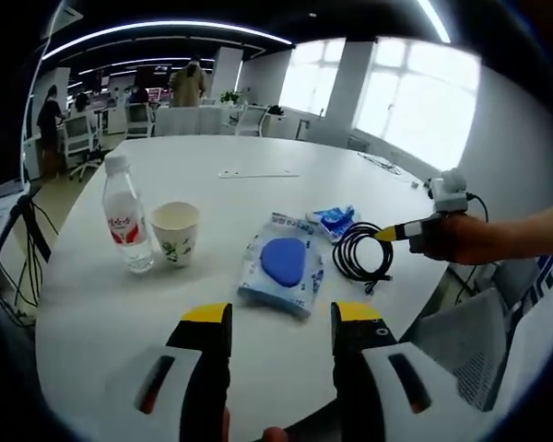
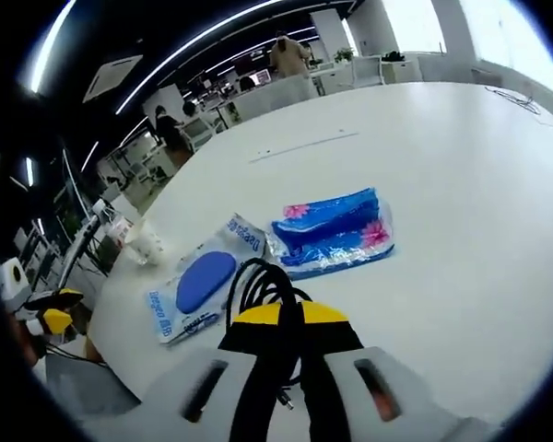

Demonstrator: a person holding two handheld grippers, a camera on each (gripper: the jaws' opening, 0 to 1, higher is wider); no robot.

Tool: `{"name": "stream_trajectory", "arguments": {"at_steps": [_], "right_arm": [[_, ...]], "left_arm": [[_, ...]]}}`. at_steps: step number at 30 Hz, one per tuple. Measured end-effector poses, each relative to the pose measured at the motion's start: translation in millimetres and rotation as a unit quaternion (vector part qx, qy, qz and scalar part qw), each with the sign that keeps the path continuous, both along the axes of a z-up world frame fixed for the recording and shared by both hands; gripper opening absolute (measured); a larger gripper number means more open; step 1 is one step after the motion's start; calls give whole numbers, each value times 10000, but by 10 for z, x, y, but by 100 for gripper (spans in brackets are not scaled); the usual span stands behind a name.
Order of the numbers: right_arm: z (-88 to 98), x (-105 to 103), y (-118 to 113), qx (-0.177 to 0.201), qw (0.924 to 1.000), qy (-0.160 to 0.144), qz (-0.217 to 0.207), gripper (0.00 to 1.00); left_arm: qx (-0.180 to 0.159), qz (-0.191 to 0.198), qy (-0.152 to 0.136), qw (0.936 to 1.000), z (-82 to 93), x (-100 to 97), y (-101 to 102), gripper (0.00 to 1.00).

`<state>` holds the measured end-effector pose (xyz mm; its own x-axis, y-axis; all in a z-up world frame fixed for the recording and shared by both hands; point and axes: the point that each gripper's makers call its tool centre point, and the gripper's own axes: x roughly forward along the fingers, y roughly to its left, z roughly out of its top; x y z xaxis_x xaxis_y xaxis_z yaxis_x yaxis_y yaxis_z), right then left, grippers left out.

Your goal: Arrange the tabletop items into an orderly group along one side of the table until the central work area is clear of visible clutter.

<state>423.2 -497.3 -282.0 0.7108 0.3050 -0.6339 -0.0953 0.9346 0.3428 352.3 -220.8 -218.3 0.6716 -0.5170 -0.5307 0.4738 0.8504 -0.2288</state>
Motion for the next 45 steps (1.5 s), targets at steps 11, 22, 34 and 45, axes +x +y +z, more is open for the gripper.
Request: {"name": "stream_trajectory", "arguments": {"at_steps": [11,22,34,45], "right_arm": [[-164,-40,-84,-79,9997,223,-63,3],[-246,-58,-91,-399,9983,369,218,3],[-321,-97,-187,-394,9978,510,167,0],[-295,-99,-186,-440,9977,472,192,2]], "left_arm": [[43,64,12,10000,-5,0,64,42],[33,68,40,10000,-22,-13,30,43],[56,85,74,9999,-45,-25,73,43],[23,126,105,9999,-65,-26,65,43]]}}
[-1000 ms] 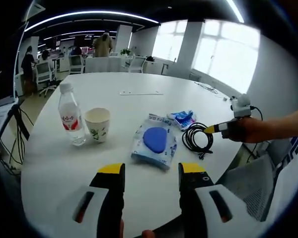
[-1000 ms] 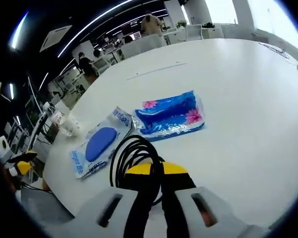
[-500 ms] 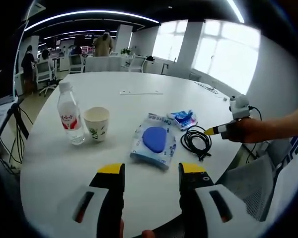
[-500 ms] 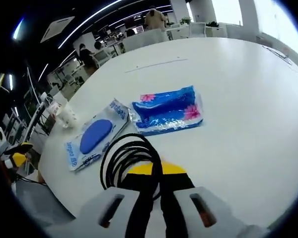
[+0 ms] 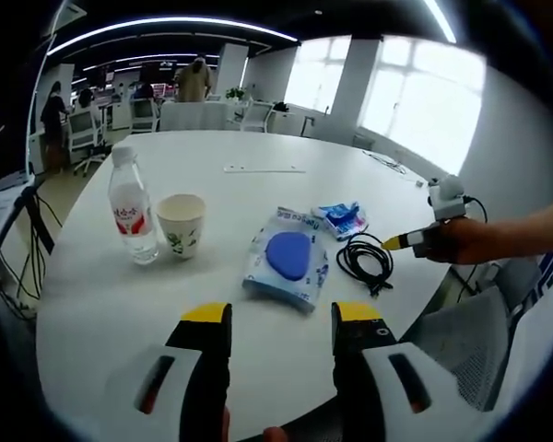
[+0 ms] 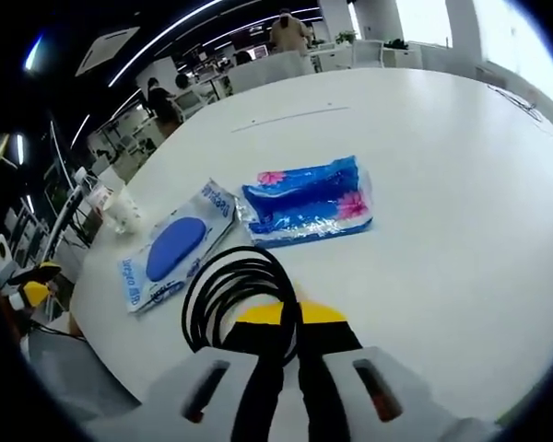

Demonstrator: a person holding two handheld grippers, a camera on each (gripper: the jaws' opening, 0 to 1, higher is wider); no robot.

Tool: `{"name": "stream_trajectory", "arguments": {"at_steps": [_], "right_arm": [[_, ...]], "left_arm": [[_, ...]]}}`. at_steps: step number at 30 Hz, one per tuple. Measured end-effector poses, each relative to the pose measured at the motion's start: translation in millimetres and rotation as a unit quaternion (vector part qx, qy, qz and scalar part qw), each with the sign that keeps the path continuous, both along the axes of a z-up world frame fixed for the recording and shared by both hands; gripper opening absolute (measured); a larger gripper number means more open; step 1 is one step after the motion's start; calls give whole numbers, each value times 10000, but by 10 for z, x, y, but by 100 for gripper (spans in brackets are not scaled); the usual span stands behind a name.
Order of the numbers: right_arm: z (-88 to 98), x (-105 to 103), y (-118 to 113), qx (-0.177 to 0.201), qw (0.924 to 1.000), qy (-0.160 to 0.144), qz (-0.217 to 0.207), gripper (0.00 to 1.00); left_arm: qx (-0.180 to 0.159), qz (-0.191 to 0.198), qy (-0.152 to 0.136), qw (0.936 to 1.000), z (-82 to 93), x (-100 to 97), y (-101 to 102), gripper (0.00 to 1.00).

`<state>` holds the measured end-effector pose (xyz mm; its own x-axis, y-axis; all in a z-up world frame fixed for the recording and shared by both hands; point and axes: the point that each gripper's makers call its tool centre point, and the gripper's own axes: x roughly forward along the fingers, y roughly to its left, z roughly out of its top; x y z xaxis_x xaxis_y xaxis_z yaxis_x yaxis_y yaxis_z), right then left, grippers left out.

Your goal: Arrange the tabletop items into an orderly group along one side of the table until the central work area is clear of visible clutter.

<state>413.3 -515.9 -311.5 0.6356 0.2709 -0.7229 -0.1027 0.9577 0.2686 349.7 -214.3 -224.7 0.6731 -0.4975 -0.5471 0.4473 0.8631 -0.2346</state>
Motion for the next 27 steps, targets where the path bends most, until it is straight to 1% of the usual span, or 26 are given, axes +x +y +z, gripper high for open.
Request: {"name": "stream_trajectory", "arguments": {"at_steps": [5,8,13,17,22,27], "right_arm": [[62,14,10,11,9999,-97,81,3],[66,10,11,-48,9998,-119,157,4],[68,-35,24,1,9999,-112,123,5],[67,-71,53,4,9997,-115,202,6],[69,-108,83,61,9997,-112,198,7],[104,-125,145,79,9994,-153,294,8]], "left_arm": [[-19,6,41,10000,-23,-3,-19,42],[-36,17,51,10000,-39,4,-28,42],[-43,41,92,9999,-72,0,-32,42],[-54,49,130,9999,-104,-12,-29,42],[-43,33,179,9998,-146,-34,-39,41],[-37,20,206,9998,-160,-40,-58,41]]}}
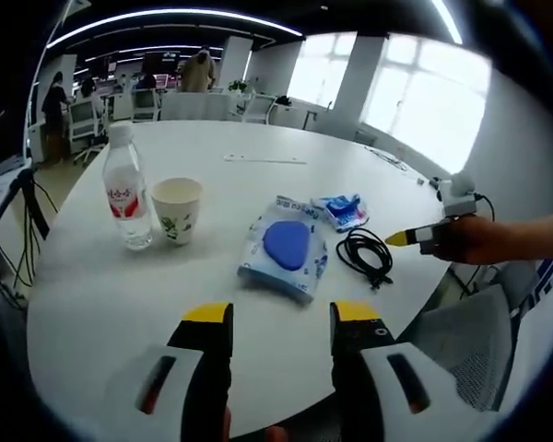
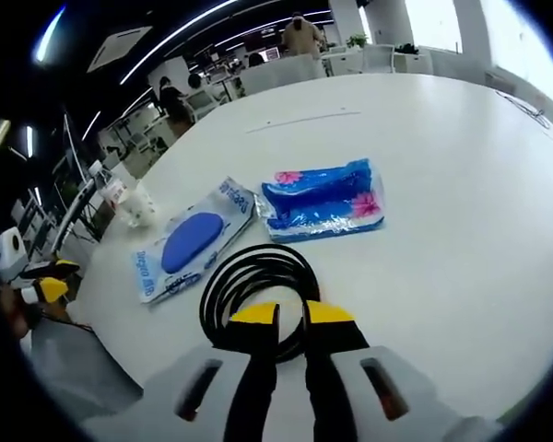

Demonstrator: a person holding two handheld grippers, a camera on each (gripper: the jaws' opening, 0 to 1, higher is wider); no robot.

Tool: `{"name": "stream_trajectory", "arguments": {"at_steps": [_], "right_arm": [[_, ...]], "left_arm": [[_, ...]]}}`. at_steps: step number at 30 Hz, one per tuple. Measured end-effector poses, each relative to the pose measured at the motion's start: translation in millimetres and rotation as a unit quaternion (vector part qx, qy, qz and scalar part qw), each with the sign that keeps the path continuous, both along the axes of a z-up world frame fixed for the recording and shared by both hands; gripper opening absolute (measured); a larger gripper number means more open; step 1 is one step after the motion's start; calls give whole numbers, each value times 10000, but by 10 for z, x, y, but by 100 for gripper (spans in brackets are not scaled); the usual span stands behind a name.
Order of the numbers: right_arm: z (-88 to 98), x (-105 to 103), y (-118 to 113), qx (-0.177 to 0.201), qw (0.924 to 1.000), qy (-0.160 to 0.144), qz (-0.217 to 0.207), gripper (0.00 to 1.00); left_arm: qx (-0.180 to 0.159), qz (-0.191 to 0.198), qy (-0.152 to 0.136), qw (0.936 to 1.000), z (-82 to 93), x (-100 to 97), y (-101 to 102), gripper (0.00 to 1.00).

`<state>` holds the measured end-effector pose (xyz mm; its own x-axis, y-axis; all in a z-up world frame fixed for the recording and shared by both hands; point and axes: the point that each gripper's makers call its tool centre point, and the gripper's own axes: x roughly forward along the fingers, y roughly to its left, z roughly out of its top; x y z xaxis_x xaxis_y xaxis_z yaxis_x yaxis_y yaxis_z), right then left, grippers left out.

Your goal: Arrange the tabletop items into an orderly group along one side of the table until the central work area is clear of visible clutter.

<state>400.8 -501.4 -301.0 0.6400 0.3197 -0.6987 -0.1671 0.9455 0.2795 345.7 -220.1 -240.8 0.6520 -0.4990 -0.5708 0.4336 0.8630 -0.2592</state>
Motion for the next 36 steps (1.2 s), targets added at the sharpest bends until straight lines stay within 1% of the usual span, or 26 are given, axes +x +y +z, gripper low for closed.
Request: {"name": "stream_trajectory", "arguments": {"at_steps": [5,13,23,30,32,36], "right_arm": [[20,-13,94,14,9999,-13,164,10],[42,-40,232,-79,9984,-39,550,11],[60,-7,304,-87,9973,-37,727,11],[134,113,444,-70,9958,-109,906,11],[161,188,489,-60,9949,-175,996,11],[218,348,574,-40,9927,-264,1177,12]], "left_arm": [[0,-14,58,10000,-55,3,-32,41],[9,-20,135,9999,-121,-8,-89,40],[-34,-21,202,9998,-170,2,-188,39],[-103,20,232,9997,-195,99,-294,38],[-98,33,266,9996,-221,116,-321,36],[-202,124,371,9990,-264,142,-372,35]]}}
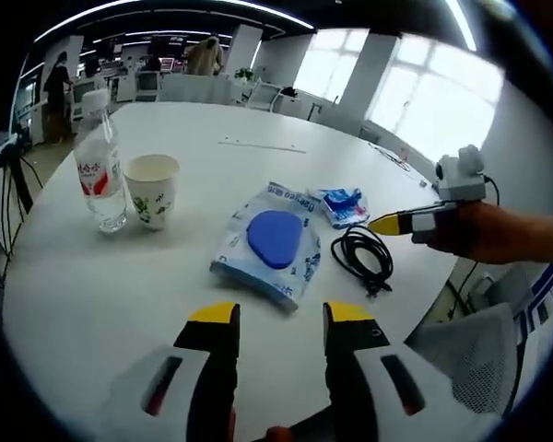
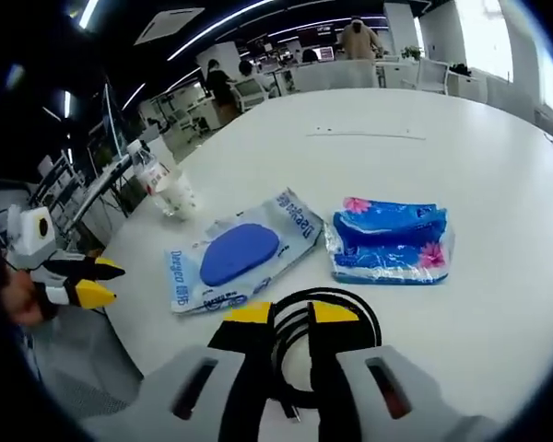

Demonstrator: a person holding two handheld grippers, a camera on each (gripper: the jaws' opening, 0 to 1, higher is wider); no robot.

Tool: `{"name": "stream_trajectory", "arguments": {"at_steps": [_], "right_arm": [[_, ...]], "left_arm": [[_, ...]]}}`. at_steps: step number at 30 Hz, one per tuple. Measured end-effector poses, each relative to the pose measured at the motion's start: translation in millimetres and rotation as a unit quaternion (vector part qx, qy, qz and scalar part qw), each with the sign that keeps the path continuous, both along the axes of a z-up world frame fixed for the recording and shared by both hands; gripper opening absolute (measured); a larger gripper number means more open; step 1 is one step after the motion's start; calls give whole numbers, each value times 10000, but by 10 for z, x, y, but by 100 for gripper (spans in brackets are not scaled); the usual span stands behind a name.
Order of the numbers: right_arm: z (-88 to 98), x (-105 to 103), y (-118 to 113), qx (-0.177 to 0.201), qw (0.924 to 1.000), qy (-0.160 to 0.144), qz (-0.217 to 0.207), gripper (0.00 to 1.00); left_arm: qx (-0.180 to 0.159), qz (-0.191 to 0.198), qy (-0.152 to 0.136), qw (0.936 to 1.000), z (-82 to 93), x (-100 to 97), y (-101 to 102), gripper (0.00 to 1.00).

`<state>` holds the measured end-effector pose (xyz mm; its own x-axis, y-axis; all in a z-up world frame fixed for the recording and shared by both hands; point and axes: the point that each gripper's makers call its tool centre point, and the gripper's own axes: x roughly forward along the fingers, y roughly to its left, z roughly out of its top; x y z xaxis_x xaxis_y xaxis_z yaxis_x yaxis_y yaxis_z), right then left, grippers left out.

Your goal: Arrange the tabletop items into an orderly group along one side of the table until the central work area is clear of visible clutter.

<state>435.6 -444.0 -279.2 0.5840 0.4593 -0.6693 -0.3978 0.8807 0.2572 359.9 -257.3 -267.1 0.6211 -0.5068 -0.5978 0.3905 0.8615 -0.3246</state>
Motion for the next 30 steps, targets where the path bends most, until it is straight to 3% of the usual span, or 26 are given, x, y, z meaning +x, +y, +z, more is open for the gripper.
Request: {"name": "stream_trajectory", "arguments": {"at_steps": [10,24,30], "right_arm": [[113,393,186,8,9992,-141,372,14],[-25,803,307,-473,9923,29,1144,23],[-173,946,420,-786,9827,166,1668,24]], "left_arm": [[-17,-132,131,9998,-97,64,-150,35],[-194,-37,444,9988,-278,93,-191,33],[-315,158,609,9975,-315,161,-218,30]]}}
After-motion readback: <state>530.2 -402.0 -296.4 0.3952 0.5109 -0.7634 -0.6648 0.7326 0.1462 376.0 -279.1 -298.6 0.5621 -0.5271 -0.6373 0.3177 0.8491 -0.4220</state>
